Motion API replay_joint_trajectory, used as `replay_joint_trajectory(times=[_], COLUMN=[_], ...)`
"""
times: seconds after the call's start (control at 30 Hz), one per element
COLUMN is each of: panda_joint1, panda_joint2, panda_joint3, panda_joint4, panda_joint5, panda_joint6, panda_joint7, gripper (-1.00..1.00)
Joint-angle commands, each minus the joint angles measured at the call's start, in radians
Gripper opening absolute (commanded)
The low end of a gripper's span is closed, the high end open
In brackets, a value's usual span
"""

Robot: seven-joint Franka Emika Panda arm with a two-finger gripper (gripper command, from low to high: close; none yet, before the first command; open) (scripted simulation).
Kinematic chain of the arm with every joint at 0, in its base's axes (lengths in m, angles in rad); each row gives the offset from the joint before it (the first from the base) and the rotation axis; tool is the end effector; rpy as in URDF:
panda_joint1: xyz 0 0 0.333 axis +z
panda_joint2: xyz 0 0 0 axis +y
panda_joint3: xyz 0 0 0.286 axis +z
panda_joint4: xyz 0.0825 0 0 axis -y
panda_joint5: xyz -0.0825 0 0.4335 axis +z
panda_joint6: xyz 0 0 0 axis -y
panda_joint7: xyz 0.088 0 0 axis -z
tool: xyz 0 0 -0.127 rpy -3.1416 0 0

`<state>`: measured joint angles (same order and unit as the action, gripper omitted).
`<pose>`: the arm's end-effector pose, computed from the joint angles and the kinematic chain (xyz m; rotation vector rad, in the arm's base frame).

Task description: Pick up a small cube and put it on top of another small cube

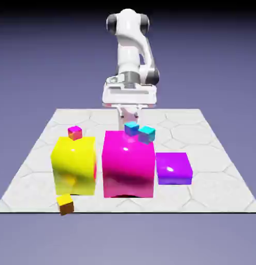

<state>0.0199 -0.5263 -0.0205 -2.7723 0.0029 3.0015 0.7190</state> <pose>0.4688 0.0003 0.3830 -2.5183 0.9531 -0.9940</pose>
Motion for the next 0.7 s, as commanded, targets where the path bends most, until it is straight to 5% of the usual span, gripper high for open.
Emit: replay_joint_trajectory(times=[0.0, 0.67], panda_joint1=[0.007, 0.137], panda_joint2=[0.036, 0.761], panda_joint3=[-0.017, -0.356], panda_joint4=[0.031, 0.656], panda_joint5=[0.002, 0.051], panda_joint6=[-0.029, -0.618], panda_joint7=[-0.018, -0.383], gripper=[0.0, 0.0])
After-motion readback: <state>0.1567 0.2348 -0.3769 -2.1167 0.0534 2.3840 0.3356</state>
